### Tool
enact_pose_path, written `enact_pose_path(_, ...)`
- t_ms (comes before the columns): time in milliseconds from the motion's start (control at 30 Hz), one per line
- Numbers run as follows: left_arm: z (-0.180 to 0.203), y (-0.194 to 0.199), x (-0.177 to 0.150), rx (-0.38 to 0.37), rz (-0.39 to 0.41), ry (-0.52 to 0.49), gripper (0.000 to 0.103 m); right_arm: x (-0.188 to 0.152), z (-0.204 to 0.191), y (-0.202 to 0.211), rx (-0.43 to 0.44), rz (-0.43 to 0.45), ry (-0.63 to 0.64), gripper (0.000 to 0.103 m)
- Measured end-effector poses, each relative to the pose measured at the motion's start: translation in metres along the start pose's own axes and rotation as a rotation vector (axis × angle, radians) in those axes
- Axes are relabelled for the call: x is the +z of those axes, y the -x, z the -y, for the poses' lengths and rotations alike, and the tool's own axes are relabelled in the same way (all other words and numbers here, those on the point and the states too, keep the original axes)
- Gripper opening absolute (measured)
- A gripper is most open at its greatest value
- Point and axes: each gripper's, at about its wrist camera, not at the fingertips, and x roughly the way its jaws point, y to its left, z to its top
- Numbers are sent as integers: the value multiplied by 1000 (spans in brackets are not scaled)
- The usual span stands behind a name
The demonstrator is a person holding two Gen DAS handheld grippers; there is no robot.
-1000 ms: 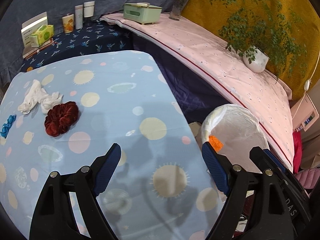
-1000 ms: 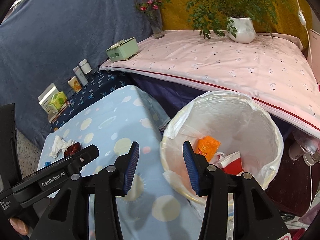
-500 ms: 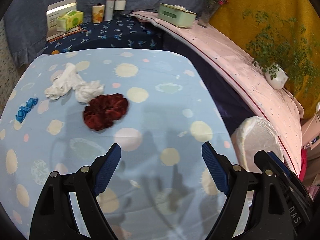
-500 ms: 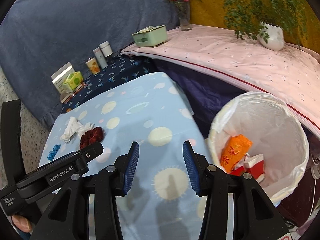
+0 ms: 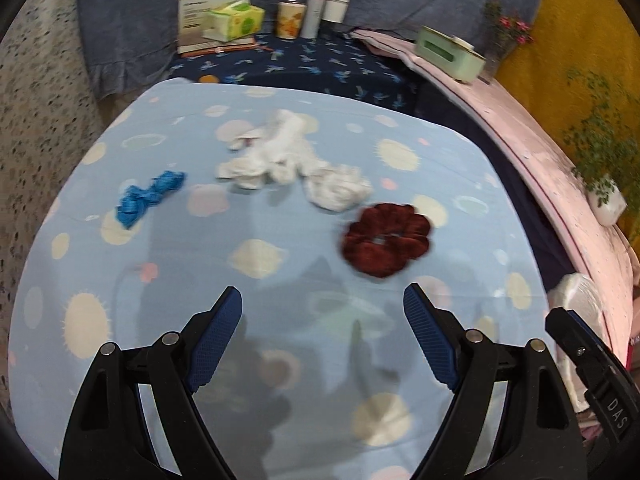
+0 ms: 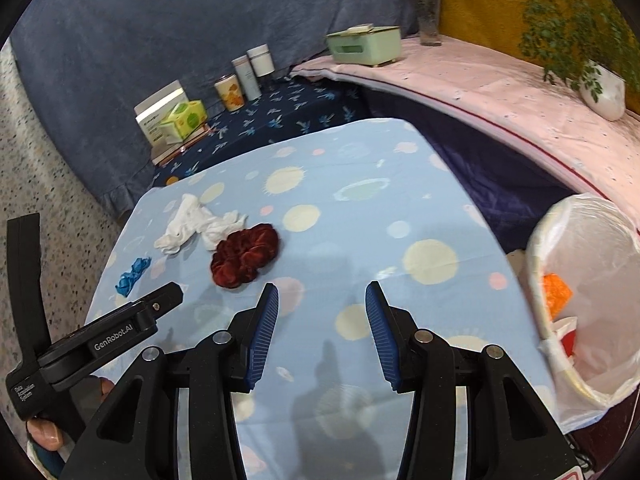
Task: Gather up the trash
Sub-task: 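Move both open grippers to the blue tape measure and dark red scrunchie, then grasp the dark red scrunchie with the right gripper while the left grasps the blue tape measure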
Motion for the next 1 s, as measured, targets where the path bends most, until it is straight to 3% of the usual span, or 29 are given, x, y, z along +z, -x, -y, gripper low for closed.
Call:
enact_pose_path(400,-110,-31,35,166,21,25,83,15,-53,-77,28,-86,5,45)
enact_pose_path(567,-144,-54,48,188,-1,39,83,23,-59,-109,-3,-111,-23,45)
enact_pose_path(733,-158,-69,52,158,-17,57,81,26,-67,-131,-24,-127,-16,45)
enact_pose_path(933,-153,-77,52,148,-6,21,58,23,-71,-148,-29,-148,-25,45)
enact_pose_path(1000,-150,-77,52,141,-4,12,36,21,-73,-149,-32,-147,-15,45)
